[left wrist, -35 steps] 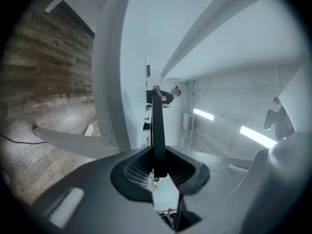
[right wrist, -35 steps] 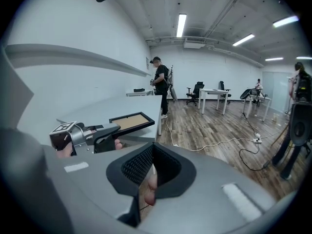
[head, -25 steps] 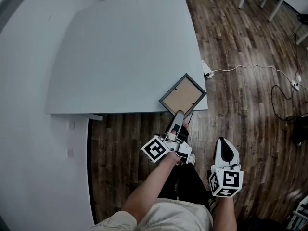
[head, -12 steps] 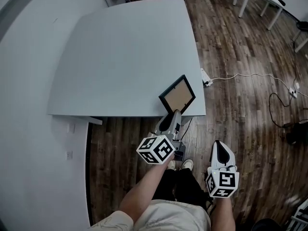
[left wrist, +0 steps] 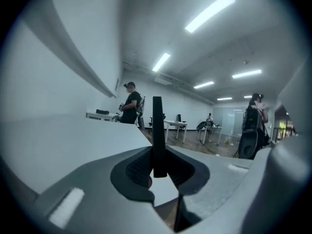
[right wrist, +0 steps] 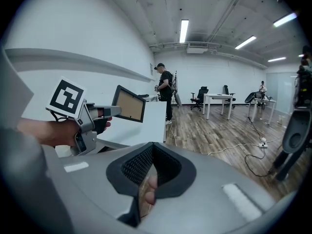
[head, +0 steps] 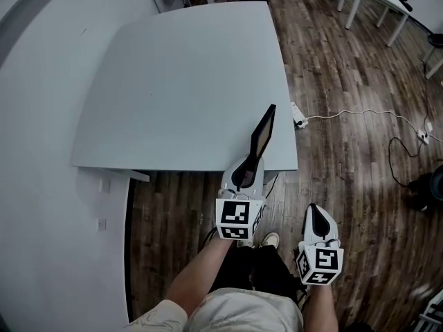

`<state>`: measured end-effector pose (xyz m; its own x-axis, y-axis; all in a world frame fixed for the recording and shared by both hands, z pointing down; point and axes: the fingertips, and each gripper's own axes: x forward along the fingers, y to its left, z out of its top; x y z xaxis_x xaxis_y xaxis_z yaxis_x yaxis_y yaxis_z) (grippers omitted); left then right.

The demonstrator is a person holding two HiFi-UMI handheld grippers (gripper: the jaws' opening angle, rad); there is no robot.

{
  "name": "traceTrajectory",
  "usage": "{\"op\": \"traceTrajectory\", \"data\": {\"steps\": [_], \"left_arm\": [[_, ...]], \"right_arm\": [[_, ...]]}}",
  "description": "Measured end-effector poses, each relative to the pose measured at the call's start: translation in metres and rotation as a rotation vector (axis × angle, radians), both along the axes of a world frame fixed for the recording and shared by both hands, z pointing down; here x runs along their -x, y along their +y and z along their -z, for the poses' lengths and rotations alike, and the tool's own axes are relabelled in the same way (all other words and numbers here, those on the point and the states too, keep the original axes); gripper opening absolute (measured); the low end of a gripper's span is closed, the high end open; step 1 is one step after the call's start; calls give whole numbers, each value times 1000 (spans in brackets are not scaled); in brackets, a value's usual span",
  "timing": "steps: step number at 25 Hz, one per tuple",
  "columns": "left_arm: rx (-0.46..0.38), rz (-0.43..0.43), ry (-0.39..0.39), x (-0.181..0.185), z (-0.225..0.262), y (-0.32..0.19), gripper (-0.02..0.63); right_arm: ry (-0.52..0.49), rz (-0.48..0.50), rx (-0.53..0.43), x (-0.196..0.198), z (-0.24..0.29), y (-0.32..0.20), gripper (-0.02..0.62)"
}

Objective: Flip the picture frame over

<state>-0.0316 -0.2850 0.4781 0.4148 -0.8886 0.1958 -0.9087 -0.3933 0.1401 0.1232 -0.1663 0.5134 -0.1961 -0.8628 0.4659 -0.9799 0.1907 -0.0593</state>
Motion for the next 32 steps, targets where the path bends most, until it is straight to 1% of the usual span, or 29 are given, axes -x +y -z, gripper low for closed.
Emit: {"op": "traceTrajectory", "data": {"steps": [6,13,18,24,27,32], "left_arm": [[-114,-68,-328,-10,4,-3,71],[-195,-135,-663,-22,-12,-1,71],[-211,-169,-822,-29,-28,3,71],[-265,-241,-1018,-31,-48,5,71],[-284,-294,-1093,-35,-61,13,71],[-323,-360,-1192,-47,-77,27,71]], "right_arm": [[-8,4,4,2,0,-3,26],[-14,6,7,1,-3,-2,26],[-20,1,9,-4,-6,4,26],[-22,-6,15,-2,-6,1,26],[-21,-6,15,-2,-6,3,26],[-23,-9,15,-6,-9,7,26]]}}
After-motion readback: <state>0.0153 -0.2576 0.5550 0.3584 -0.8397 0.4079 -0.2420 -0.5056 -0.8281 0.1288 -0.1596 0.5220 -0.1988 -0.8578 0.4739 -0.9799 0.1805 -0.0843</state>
